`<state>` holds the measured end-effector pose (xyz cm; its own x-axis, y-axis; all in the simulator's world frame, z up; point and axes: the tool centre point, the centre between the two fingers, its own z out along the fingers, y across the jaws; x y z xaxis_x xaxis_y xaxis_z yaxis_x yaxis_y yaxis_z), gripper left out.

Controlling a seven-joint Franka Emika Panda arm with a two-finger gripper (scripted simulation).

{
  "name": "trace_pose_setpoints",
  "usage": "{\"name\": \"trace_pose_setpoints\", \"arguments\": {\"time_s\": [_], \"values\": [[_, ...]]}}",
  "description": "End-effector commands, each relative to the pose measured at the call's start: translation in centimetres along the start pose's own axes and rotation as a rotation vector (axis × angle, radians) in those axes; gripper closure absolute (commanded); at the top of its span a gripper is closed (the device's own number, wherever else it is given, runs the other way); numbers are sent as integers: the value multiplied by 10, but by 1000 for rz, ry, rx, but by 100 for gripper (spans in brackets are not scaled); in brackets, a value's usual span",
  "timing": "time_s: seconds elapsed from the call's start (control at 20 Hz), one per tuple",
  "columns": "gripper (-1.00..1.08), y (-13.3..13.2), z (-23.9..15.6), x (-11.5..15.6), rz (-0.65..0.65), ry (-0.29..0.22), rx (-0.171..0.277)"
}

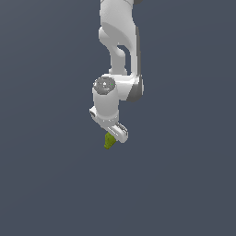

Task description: Pick up the object and move it to a goal position.

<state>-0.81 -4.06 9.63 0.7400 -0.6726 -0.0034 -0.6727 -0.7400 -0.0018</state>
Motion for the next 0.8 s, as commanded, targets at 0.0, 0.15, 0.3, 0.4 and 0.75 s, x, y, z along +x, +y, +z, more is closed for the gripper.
{"name": "trace_pose_setpoints", "arguments": {"time_s": [0.0, 0.15, 0.3, 0.4, 0.75], "values": [[-92, 2, 3, 1, 37, 2, -1], [-92, 4, 4, 2, 64, 3, -1], [-92, 4, 5, 3, 76, 3, -2], [-92, 4, 5, 2, 72, 3, -2], [-92, 5, 23, 2, 73, 3, -2]]}}
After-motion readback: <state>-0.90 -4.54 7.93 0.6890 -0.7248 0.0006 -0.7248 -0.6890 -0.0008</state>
